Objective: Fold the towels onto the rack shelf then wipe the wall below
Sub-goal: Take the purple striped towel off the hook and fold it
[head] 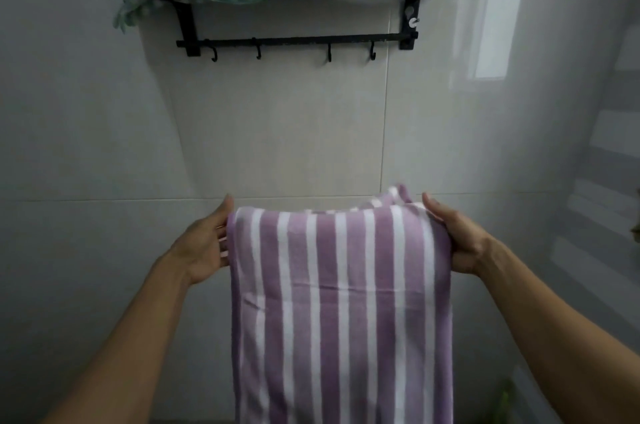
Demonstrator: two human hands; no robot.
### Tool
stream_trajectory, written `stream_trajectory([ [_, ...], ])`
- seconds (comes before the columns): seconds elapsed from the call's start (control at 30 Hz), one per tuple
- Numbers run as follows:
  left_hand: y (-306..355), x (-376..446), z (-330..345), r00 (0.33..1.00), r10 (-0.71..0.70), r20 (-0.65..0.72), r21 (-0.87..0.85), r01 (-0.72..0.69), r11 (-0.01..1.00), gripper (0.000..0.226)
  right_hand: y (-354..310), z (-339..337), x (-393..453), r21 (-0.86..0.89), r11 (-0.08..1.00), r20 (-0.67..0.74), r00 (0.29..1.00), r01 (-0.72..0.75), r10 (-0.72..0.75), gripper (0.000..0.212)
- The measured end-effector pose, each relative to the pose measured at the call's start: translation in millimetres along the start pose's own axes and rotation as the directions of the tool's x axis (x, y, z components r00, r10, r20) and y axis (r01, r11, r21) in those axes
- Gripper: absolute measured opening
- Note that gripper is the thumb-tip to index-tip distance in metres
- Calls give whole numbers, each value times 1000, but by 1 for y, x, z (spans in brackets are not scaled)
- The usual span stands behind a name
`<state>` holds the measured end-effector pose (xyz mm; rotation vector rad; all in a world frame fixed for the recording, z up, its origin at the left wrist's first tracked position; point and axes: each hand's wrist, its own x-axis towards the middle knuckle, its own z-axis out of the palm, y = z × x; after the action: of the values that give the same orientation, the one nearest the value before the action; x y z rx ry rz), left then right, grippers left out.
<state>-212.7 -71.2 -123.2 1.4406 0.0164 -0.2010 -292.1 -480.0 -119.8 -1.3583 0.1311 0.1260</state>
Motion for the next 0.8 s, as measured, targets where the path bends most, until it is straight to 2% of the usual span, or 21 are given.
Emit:
stream_trajectory([
  [0.03,-2,-3,0,997,1,81,57,-5,998,80,-1,0,-2,-4,1000,30,999,-23,24,68],
  [0.07,-10,-7,1,993,-5,116,133,-11,991,90,2,-2,-2,-42,998,64,997,-42,45,78],
  [0.1,-19,-7,1,995,-6,104,184,-13,983,88,5,-5,-2,-100,994,67,997,-42,49,95],
  [0.13,-25,-7,2,998,1,61,193,-13,981,77,7,-9,-2,-134,990,55,998,-30,38,110],
  [0.17,-26,-5,4,1000,24,12,151,-26,988,60,7,-12,-1,-139,990,49,999,-14,21,115],
  [0.2,-25,-4,4,999,53,-5,54,-53,997,46,7,-13,-1,-104,995,64,998,4,2,109],
  [0.27,-19,1,3,995,82,61,-114,-75,991,40,7,-14,-3,-18,1000,101,995,7,-5,82],
  [0.33,-23,-6,4,996,33,89,-38,-30,999,42,16,-13,-5,-151,989,112,993,-7,24,76],
  [0.37,-27,-5,3,1000,2,28,24,-3,1000,42,19,-11,-4,-212,977,108,994,2,21,81],
  [0.43,-30,0,-1,993,-25,-113,43,29,999,42,26,-9,2,-182,983,63,998,25,-13,83],
  [0.47,-28,3,-2,987,-20,-160,13,22,1000,49,26,-9,4,-122,992,37,999,30,-26,74],
  [0.53,-18,8,-3,975,0,-222,2,0,1000,78,20,-5,6,-97,995,0,1000,11,-11,58],
  [0.6,-13,7,-1,963,26,-269,39,-16,999,94,14,-1,7,-192,981,-11,1000,21,-24,75],
  [0.63,-12,7,1,953,40,-299,30,-32,999,91,11,0,8,-209,977,-28,999,38,-45,81],
  [0.67,-10,8,1,946,62,-319,-4,-67,998,86,8,0,11,-170,984,-55,996,58,-68,76],
  [0.73,-1,10,2,950,115,-291,-60,-138,989,82,2,0,10,-85,995,-96,994,52,-61,65],
  [0.8,3,6,2,969,123,-214,21,-121,992,80,-3,1,8,-183,983,-54,998,22,-32,78],
])
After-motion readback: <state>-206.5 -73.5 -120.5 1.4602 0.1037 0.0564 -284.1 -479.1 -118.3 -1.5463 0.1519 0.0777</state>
